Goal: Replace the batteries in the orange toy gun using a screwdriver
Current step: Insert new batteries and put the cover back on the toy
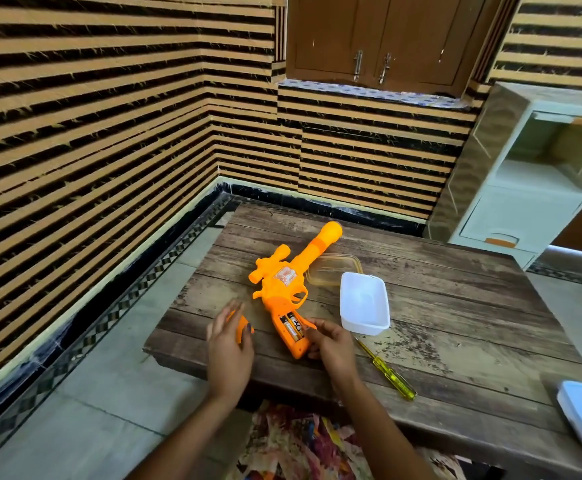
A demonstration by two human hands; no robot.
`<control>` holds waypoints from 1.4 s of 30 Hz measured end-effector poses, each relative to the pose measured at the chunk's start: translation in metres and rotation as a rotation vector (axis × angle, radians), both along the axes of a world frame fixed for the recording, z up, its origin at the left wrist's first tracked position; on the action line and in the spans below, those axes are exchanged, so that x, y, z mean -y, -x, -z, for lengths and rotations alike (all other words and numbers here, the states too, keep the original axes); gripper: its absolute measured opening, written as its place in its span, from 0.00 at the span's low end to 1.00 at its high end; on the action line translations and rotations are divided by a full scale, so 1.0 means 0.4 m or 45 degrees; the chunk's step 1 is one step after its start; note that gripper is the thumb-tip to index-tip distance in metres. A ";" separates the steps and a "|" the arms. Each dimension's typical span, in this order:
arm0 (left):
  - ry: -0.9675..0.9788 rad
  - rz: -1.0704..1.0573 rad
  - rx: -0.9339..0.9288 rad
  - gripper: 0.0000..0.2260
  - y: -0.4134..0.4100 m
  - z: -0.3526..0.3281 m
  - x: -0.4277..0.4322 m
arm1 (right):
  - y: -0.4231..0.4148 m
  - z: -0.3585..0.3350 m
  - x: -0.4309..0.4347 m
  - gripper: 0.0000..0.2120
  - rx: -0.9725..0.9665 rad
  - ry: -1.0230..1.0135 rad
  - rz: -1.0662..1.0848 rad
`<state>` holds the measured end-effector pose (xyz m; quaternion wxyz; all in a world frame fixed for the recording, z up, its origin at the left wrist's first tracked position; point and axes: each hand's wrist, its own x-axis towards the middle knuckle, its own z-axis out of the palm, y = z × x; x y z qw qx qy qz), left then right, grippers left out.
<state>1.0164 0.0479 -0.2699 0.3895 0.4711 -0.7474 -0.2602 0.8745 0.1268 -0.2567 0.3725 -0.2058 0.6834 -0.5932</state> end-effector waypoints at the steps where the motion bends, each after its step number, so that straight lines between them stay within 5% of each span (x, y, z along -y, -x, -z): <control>1: -0.021 0.006 0.135 0.23 -0.009 0.004 0.025 | 0.000 0.000 0.000 0.07 -0.004 0.002 0.003; 5: -0.108 0.192 0.510 0.27 -0.037 0.024 0.078 | -0.001 -0.001 -0.004 0.07 -0.017 0.011 -0.018; 13: -0.170 0.298 -0.062 0.21 0.017 -0.030 -0.023 | -0.006 0.019 -0.010 0.10 -0.222 0.039 -0.070; 17: -0.196 0.305 -0.054 0.20 0.046 -0.011 -0.041 | -0.004 0.038 -0.022 0.12 -0.493 0.019 -0.104; 26: -0.035 0.433 0.055 0.15 0.014 -0.001 -0.025 | -0.016 0.047 -0.047 0.39 -0.755 -0.066 -0.358; 33: -0.035 0.605 0.171 0.26 -0.017 0.013 -0.002 | -0.018 0.054 -0.040 0.36 -0.819 -0.074 -0.301; 42: 0.018 0.698 0.243 0.23 -0.035 0.016 0.032 | -0.018 0.051 -0.042 0.35 -0.791 -0.054 -0.304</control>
